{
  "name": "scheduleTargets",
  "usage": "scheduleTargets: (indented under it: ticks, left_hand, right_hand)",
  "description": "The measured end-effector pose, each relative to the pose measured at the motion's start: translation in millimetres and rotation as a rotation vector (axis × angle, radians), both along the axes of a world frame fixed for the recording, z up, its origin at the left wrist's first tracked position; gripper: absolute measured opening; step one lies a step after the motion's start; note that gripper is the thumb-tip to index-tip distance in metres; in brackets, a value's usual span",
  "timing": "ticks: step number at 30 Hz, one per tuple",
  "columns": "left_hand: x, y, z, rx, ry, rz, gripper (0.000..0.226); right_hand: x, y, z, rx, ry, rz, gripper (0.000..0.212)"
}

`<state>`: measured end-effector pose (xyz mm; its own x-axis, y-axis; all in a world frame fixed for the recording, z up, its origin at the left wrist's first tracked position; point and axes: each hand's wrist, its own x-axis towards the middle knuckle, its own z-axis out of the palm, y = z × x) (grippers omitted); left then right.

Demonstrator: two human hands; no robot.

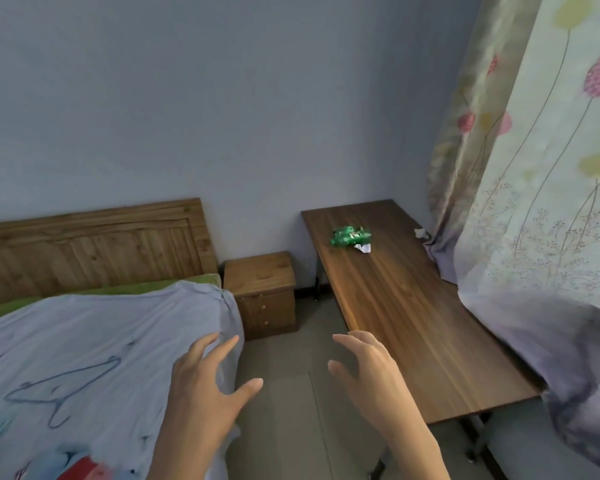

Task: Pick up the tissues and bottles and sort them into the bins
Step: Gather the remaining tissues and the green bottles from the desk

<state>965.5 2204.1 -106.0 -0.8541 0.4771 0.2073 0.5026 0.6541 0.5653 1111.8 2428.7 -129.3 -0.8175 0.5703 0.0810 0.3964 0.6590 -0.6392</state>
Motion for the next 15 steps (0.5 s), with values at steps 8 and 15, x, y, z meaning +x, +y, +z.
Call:
scheduleTargets:
  ticks: [8, 15]
  left_hand:
    - [-154, 100, -20, -0.006, 0.027, -0.035, 0.079]
    - [-295, 241, 27, 0.058, 0.098, -0.146, 0.076]
  right_hand:
    - [-163, 93, -22, -0.019, 0.017, -0.001, 0.052]
    - [-302, 228, 34, 0.054, 0.161, -0.158, 0.047]
